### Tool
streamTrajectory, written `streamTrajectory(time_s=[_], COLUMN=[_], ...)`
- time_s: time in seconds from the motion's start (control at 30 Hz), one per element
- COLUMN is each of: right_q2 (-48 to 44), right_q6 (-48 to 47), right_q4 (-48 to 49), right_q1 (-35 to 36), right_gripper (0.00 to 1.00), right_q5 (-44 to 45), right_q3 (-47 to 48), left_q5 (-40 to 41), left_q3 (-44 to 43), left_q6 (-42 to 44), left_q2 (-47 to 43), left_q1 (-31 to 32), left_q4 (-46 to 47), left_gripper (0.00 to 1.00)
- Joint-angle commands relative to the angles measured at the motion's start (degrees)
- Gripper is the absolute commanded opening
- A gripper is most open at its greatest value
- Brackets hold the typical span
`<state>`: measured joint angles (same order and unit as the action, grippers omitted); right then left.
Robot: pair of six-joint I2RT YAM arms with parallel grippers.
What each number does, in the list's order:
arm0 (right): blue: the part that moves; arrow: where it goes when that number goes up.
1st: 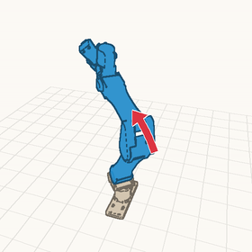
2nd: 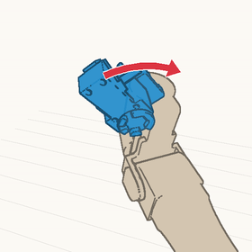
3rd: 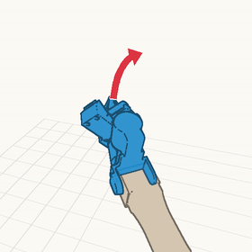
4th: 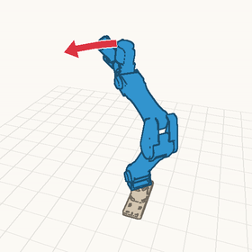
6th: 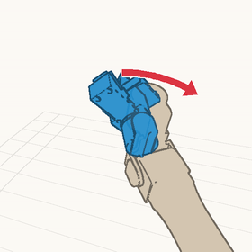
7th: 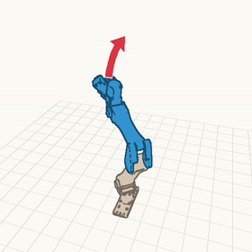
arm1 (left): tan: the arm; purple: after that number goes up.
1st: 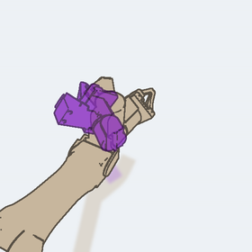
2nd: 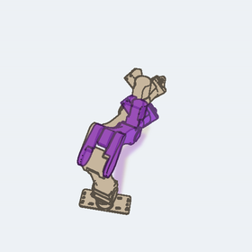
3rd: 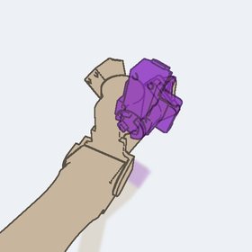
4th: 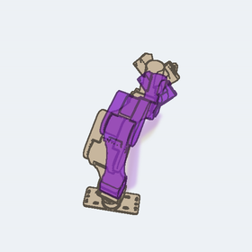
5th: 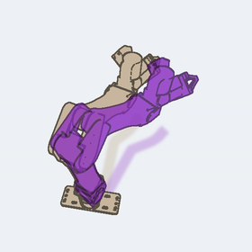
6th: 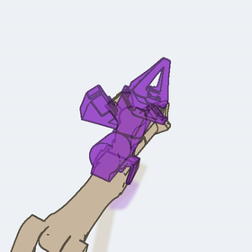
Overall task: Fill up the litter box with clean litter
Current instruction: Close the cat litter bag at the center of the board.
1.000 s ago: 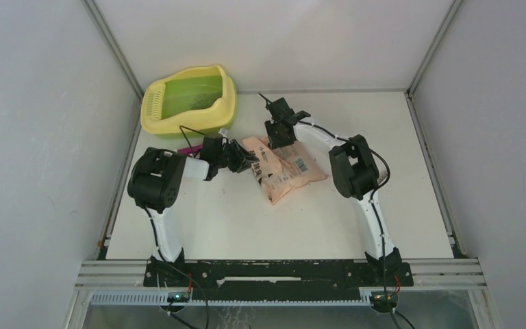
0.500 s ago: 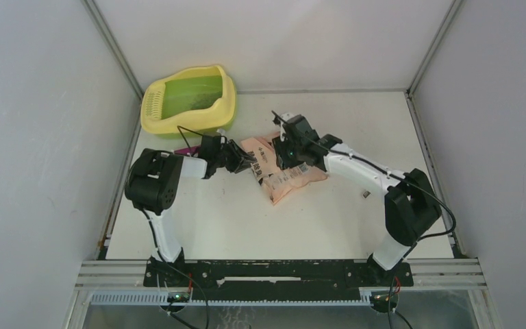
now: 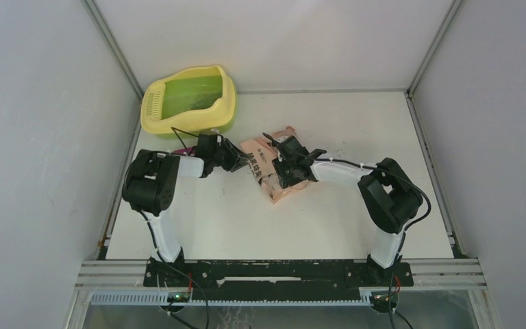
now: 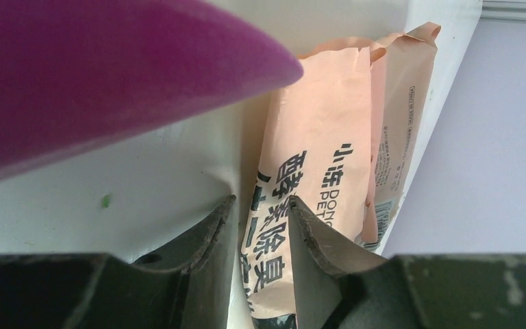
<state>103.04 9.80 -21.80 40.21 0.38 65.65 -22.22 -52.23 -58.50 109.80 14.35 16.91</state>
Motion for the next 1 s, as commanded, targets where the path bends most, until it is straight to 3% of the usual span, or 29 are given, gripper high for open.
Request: streamTrajectory(time_s=[0.0, 0.17, 0.6, 0.97], right_q2=[2.84, 3.25, -11.27, -8.38], right_q6=[1.48, 1.54, 3.15, 5.29], right_q4=[3.25, 0.93, -3.06, 2.54], right_q1=[0.18, 1.06, 2.54, 3.23], right_gripper=[0.46, 0.45, 0.46, 0.44], right_q5=[2.95, 5.21, 2.71, -2.83], right_q3=[1.35, 1.54, -0.44, -6.76], left_q5=[3.48, 3.24, 3.14, 3.19], left_q3=[1.19, 1.75, 4.29, 5.50], left_q6=[0.93, 1.11, 2.19, 2.73], left_q2=[-1.73, -2.87, -9.99, -11.82], left_q1=[-0.55, -0.55, -0.54, -0.42], left_q4=[-3.49, -3.64, -5.59, -6.06], left_gripper=[0.39, 0.39, 0.39, 0.39])
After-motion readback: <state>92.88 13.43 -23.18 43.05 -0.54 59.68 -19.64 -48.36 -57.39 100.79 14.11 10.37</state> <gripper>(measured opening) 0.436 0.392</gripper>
